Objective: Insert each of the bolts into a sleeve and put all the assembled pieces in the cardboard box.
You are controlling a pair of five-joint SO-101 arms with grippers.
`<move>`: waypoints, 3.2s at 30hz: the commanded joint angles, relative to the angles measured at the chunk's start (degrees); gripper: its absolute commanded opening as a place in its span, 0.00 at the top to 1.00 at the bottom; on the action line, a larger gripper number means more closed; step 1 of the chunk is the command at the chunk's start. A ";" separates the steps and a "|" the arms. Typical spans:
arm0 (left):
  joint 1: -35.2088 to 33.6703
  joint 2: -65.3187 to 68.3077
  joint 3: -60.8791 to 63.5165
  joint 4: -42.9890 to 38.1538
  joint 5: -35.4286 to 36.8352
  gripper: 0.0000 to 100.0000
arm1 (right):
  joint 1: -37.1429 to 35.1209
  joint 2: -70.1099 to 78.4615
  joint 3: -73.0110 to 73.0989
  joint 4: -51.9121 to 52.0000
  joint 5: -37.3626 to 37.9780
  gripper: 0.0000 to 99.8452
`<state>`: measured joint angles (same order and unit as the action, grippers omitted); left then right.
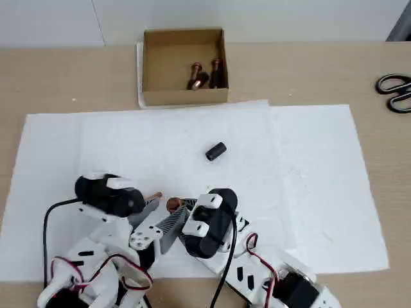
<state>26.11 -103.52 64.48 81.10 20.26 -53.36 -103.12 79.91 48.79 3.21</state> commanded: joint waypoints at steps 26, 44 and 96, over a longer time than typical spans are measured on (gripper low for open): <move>-33.41 -0.35 -4.00 -8.00 2.64 0.99 | 18.86 -0.04 -2.73 -1.98 0.18 1.00; -33.76 -0.35 17.89 -8.09 -11.16 0.99 | 31.96 1.54 -0.44 -21.93 -2.29 1.00; -33.67 -0.35 26.68 -12.75 -10.73 0.99 | 31.08 153.89 -130.99 -30.73 -15.47 1.00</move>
<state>-7.38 -103.52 91.30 69.67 9.54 -22.07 50.64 -42.81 19.52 -12.00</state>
